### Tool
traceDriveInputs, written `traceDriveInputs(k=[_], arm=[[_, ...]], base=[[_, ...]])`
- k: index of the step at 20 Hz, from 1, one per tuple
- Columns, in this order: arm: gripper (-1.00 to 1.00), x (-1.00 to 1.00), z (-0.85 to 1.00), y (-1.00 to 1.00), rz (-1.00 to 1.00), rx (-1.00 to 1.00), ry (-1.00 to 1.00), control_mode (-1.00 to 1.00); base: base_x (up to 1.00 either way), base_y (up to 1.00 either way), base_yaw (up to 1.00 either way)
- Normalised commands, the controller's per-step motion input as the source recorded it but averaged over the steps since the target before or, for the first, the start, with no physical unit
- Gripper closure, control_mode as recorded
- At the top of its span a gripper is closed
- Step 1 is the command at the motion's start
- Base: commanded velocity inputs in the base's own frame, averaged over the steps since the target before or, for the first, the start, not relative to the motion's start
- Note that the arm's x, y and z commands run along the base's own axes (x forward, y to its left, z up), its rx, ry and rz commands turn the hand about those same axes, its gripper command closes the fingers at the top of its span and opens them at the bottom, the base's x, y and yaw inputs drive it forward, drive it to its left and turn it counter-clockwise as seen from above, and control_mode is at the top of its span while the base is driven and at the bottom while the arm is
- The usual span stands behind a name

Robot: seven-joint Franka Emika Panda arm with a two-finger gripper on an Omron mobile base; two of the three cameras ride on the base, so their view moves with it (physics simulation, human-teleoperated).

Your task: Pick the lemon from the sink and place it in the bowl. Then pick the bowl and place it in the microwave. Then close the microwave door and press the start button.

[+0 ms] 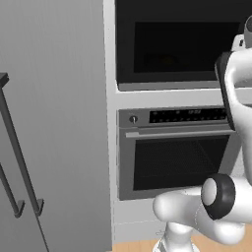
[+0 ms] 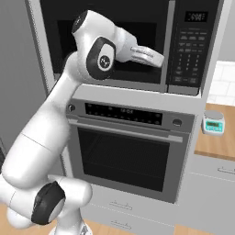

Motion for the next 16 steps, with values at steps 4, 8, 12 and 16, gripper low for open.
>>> traceDriveInputs(k=[4, 8, 12, 16], arm=[[-1.0, -0.76, -0.38, -0.99, -0.16, 0.29, 0.18, -1.0], [-1.0, -0.49, -0.74, -0.73, -0.14, 0.34, 0.06, -1.0], [-1.0, -0.01, -0.73, -0.17, -0.2, 0.52, -0.09, -1.0], [-1.0, 0.0, -0.25, 0.27, -0.18, 0.52, -0.33, -1.0]], base=[[0.0, 0.0, 0.0], [0.0, 0.0, 0.0], [0.0, 0.0, 0.0], [0.0, 0.0, 0.0]])
